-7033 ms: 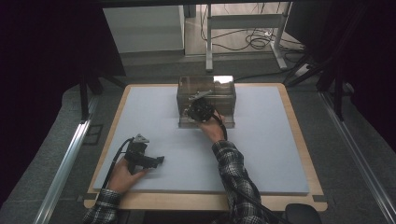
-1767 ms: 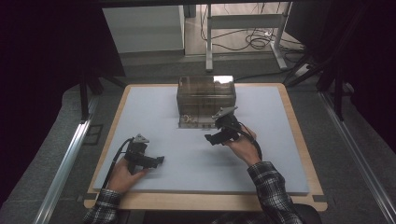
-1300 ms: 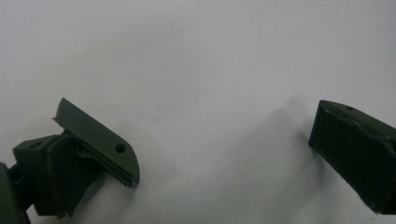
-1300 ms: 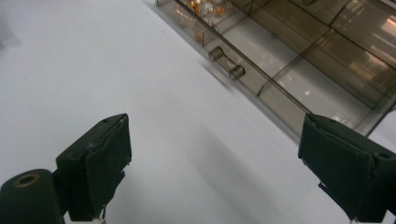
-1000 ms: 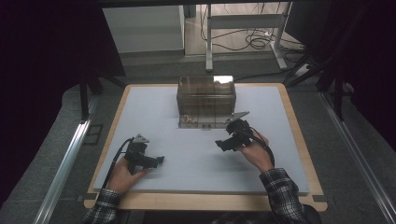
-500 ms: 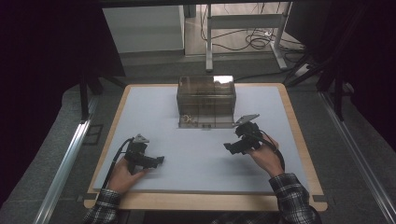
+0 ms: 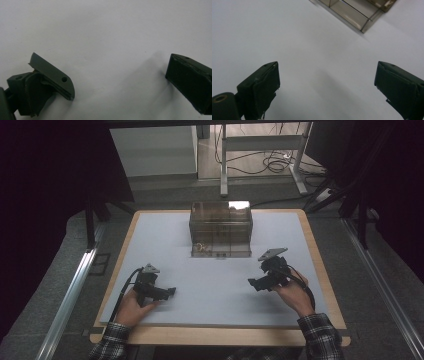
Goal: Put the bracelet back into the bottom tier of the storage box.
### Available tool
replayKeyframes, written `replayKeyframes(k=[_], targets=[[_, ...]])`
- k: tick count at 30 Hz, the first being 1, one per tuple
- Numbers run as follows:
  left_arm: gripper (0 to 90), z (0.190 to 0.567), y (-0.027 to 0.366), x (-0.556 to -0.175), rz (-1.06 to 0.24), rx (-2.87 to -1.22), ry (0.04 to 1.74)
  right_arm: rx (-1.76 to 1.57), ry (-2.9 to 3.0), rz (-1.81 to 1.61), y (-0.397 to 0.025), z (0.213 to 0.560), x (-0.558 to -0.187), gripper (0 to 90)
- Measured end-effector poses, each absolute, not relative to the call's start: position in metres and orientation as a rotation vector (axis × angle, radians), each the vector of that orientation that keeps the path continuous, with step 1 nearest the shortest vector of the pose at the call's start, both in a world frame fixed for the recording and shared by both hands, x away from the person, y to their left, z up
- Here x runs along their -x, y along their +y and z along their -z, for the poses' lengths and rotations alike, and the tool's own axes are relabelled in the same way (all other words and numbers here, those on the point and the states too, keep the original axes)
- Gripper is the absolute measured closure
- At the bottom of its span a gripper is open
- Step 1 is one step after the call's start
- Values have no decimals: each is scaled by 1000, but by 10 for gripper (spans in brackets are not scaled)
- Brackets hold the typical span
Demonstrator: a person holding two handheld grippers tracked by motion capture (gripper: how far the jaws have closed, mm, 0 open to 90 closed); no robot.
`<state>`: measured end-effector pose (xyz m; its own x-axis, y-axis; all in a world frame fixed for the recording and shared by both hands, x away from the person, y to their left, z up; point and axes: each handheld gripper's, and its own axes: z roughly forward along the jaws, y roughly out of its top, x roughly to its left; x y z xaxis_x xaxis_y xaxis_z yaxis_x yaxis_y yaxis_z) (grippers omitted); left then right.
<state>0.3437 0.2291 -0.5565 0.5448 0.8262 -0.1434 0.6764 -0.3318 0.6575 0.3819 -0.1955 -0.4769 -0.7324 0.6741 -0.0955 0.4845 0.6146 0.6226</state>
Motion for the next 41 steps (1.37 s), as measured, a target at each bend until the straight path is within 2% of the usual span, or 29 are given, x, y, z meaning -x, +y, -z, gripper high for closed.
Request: replayKeyframes(k=[28,41], targets=[[0,556,229,-344,-282,-2101,1208,-1036,2531,-786,-248,511,-355,28],[0,556,229,-344,-281,-2099,1207,-1049,2525,-823,-257,523,-352,8]])
